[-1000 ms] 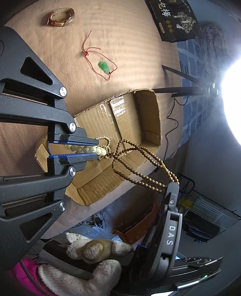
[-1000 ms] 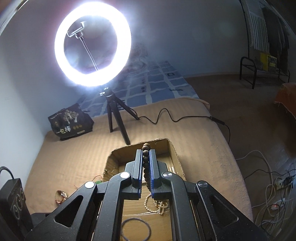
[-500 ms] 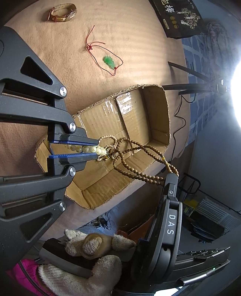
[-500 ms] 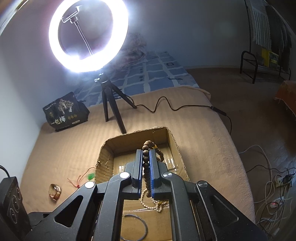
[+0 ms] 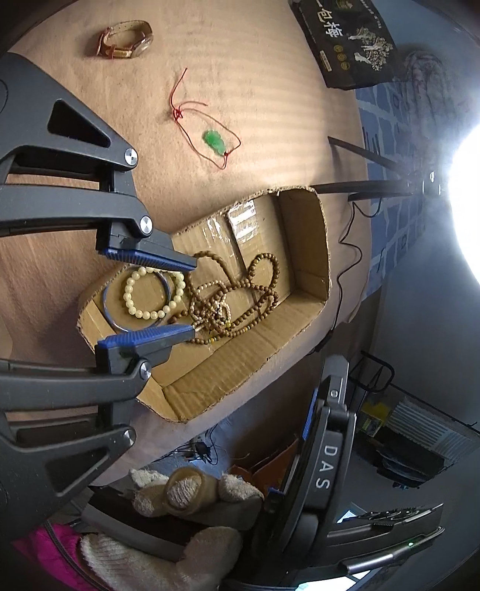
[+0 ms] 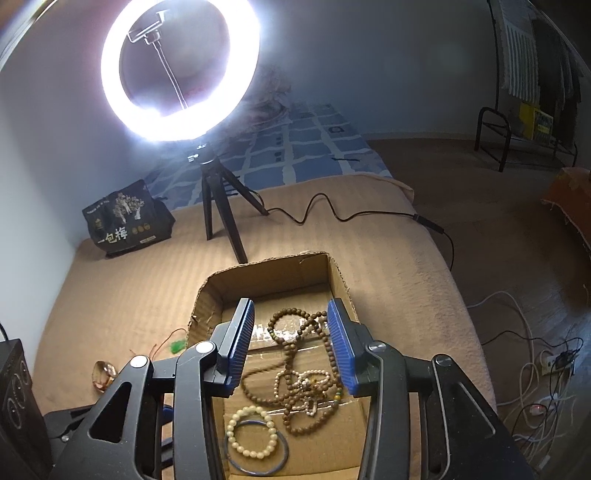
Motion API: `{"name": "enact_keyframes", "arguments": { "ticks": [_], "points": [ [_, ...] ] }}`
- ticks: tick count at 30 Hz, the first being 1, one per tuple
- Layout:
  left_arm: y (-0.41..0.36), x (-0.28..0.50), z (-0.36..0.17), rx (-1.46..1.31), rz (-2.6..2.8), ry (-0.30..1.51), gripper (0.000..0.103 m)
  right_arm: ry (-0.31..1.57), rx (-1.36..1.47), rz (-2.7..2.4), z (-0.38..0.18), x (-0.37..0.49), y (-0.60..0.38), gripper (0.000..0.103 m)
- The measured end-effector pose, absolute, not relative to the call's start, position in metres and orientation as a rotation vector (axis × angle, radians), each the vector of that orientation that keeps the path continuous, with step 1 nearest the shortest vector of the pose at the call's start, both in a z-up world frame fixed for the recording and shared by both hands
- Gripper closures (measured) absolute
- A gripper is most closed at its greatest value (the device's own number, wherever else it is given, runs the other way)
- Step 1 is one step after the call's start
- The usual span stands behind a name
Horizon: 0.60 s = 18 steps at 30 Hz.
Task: Organize jewelry
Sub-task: 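Open both grippers to release the beads into the box and withdraw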
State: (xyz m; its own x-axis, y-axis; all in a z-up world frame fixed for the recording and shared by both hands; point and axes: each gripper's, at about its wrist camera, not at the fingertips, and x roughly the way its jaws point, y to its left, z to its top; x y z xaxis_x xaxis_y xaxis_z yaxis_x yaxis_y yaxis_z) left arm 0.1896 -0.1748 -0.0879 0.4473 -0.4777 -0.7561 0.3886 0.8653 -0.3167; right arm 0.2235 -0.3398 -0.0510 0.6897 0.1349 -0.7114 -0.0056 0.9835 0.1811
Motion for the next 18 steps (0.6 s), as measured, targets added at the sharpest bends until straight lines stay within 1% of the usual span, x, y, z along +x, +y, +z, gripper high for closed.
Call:
{"name": "enact_keyframes", "arguments": {
  "ticks": [8, 10, 12, 13, 14, 18],
  "points": [
    [-0.159, 0.183, -0.081, -0.068, -0.518, 0.950, 0.074, 0.808, 0.153, 0.083, -0.046, 0.215, -0.334, 0.063],
    [-0.152, 0.182, -0.080, -0.058, -0.508, 0.945, 0.074, 0.806, 0.145, 0.092, -0.043, 0.212, -0.330, 0.060],
    [-0.144, 0.181, -0.078, -0.058, -0.492, 0.940, 0.070, 0.801, 0.137, 0.104, -0.041, 0.206, -0.324, 0.054],
    [-0.138, 0.181, -0.077, -0.062, -0.482, 0.936, 0.063, 0.798, 0.135, 0.112, -0.040, 0.204, -0.322, 0.051],
    [-0.133, 0.181, -0.076, -0.065, -0.473, 0.931, 0.058, 0.797, 0.133, 0.122, -0.039, 0.202, -0.319, 0.050],
    [-0.106, 0.181, -0.071, -0.081, -0.434, 0.918, 0.057, 0.806, 0.121, 0.168, -0.037, 0.192, -0.304, 0.049]
  ]
}}
